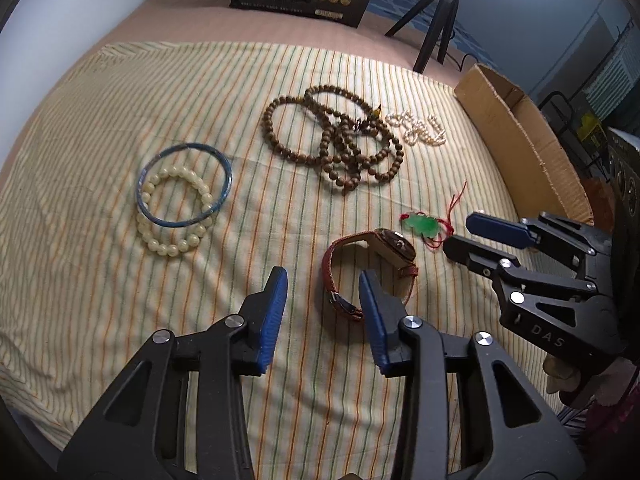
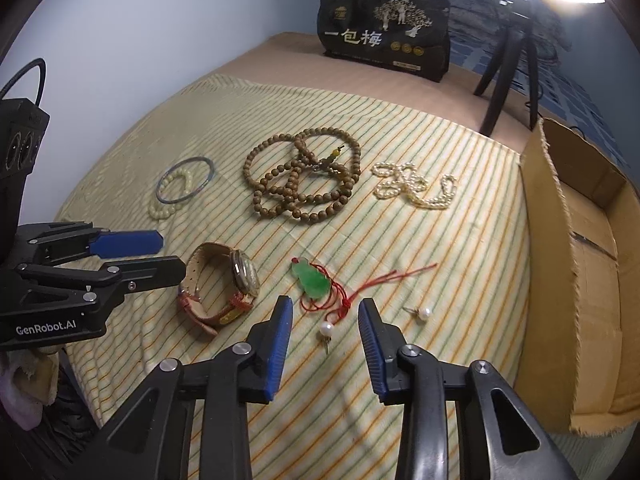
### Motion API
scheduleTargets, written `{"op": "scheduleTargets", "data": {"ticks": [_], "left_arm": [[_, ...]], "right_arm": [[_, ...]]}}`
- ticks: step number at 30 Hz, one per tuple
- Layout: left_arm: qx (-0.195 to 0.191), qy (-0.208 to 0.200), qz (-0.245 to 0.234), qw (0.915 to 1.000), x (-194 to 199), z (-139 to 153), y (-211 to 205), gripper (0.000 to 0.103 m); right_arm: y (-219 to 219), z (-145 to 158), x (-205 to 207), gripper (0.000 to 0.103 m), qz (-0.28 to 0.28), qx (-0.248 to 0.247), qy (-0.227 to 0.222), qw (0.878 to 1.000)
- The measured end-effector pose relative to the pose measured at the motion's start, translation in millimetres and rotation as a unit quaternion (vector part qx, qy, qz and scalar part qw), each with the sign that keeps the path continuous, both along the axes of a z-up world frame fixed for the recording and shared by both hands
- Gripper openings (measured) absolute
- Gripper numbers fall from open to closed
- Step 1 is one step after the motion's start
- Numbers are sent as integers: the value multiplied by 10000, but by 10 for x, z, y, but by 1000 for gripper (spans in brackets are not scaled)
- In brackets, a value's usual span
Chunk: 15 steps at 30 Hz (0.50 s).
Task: Organize jewelry
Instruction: 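Grasp the brown leather watch with the left tool while the right tool grasps the green jade pendant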
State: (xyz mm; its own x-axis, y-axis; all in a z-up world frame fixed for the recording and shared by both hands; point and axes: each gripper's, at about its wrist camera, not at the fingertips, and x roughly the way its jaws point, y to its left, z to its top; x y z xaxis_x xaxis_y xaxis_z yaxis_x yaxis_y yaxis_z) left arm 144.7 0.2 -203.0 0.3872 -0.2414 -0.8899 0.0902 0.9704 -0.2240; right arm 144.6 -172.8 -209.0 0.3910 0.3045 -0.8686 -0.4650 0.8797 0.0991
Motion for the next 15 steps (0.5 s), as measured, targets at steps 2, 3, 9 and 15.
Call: {"op": "scheduleTargets", "data": {"ticks": [2,3,9,15], "left_arm": [[2,61,-7,10000,8,-40,6,36],[2,92,-8,10000,15,-60,6,32],[-46,176,-16,9998,92,-159,-29,25],[-118,260,-10,9996,170,-230,-58,15]], "right_arm": [[27,-31,28,33,63,-46,-6,10000],[41,-45,43,32,86,-68,-5,9999],[127,-121,130,31,195,-145,8,9997],[203,-203,201,29,306,-273,5,9992]]}}
